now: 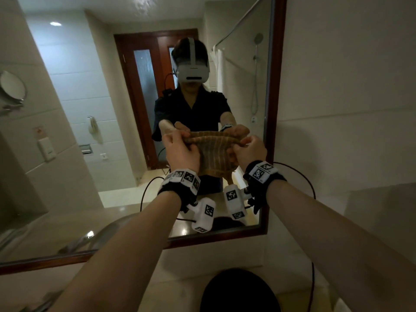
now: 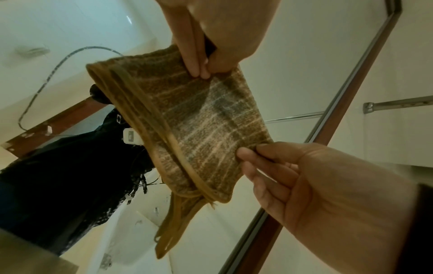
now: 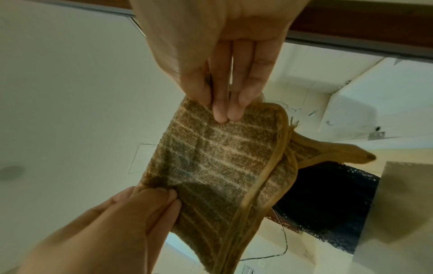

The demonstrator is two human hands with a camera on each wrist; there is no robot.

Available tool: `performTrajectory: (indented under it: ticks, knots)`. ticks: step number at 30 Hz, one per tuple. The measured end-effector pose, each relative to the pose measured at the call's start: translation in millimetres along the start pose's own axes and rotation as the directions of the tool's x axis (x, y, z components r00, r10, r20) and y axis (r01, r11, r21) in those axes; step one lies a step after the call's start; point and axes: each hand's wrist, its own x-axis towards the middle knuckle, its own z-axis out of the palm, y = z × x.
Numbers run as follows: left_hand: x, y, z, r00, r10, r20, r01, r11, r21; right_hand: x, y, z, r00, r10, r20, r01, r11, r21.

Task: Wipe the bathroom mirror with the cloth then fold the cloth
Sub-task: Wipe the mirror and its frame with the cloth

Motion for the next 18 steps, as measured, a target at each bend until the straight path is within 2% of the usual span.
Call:
performTrajectory:
  ticks: [2, 5, 8, 10, 12, 13, 14, 16, 18]
  knots:
    - [-1, -4, 4, 0.998, 0.037, -0.046, -0.040, 0.998, -0.048, 0, -2, 0, 1.000, -0.001, 0.016, 0.000, 1.000, 0.030]
    - [-10, -14, 10, 0.972, 0.200, -0.121, -0.210, 0.974, -0.081, 2, -1, 1, 0.998, -0.049, 0.032, 0.048, 0.998, 0.034]
    - [-16, -24, 20, 0.920, 0.391, -0.032, -0.392, 0.919, -0.041, 7, 3, 0, 0.994, -0.097, 0.042, 0.096, 0.995, 0.023]
    - [-16, -28, 26, 0.842, 0.534, 0.072, -0.535, 0.845, -0.009, 8, 5, -1, 0.994, -0.097, 0.049, 0.094, 0.994, 0.053]
    - [-17, -31, 34, 0.725, 0.655, 0.212, -0.684, 0.721, 0.112, 8, 3, -3, 0.993, -0.114, 0.042, 0.110, 0.991, 0.082]
    - [-17, -31, 37, 0.677, 0.675, 0.293, -0.732, 0.657, 0.179, 9, 2, -4, 0.991, -0.125, 0.042, 0.121, 0.989, 0.089]
    - [-16, -28, 39, 0.659, 0.663, 0.354, -0.749, 0.622, 0.230, 11, 1, -6, 0.990, -0.137, 0.044, 0.133, 0.986, 0.096]
    - [-11, -23, 44, 0.678, 0.605, 0.416, -0.733, 0.597, 0.326, 14, -4, -9, 0.987, -0.156, 0.042, 0.152, 0.983, 0.099]
    - [-5, -19, 52, 0.710, 0.559, 0.427, -0.704, 0.584, 0.405, 18, -9, -13, 0.985, -0.170, 0.024, 0.166, 0.979, 0.116]
